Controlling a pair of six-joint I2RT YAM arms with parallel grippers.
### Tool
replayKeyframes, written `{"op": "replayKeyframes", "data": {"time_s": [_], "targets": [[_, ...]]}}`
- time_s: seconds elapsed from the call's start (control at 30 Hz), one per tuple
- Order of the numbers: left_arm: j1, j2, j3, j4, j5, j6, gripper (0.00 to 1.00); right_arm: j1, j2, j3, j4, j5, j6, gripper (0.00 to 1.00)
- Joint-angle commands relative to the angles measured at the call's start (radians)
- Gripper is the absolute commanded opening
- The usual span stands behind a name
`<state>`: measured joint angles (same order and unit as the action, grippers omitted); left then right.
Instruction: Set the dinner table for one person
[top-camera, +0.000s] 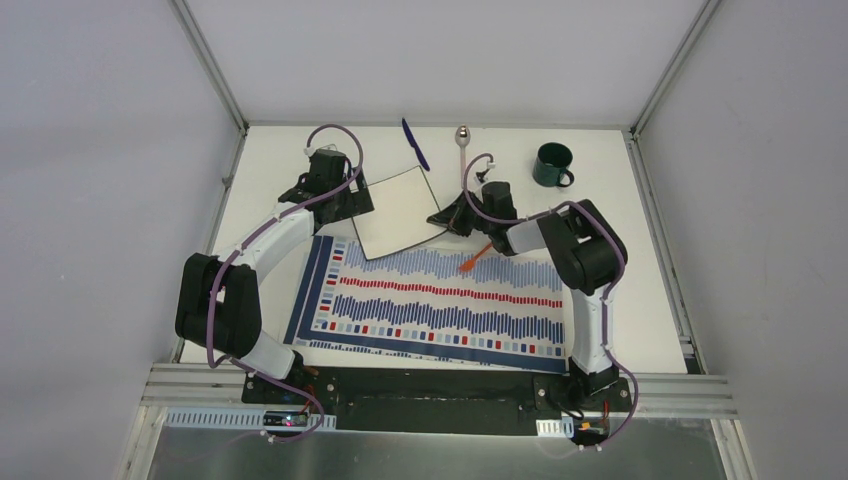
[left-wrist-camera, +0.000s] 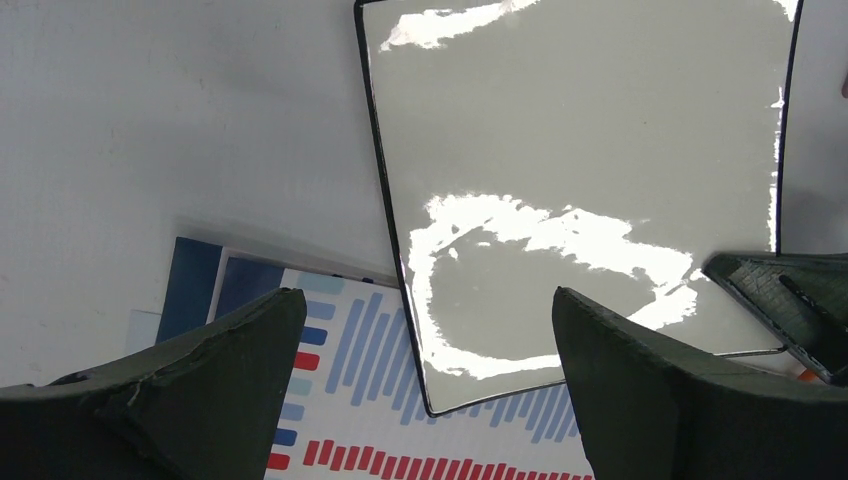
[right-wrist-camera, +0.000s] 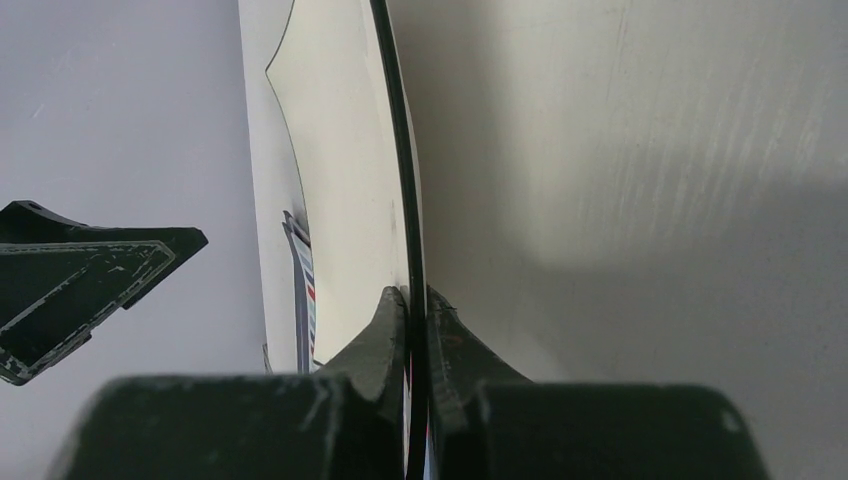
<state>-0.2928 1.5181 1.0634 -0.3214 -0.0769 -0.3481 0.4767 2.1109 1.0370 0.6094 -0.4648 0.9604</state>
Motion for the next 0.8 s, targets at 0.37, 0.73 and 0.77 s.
{"op": "replayKeyframes", "data": {"time_s": [0.37,0.73,0.77], "targets": [[0.009,-0.028,-0.011,0.029,0.004,0.004,0.99,0.004,-0.196,-0.170,-0.057,-0.042,-0.085,0.00],[0.009,-0.032,-0.011,0.028,0.014,-0.003,0.99,0.002,-0.299,-0.281,-0.029,-0.067,-0.072,0.00],[0.009,-0.031,-0.011,0.028,0.017,-0.004,0.99,0.003,-0.296,-0.283,-0.007,-0.074,-0.063,0.00]]}}
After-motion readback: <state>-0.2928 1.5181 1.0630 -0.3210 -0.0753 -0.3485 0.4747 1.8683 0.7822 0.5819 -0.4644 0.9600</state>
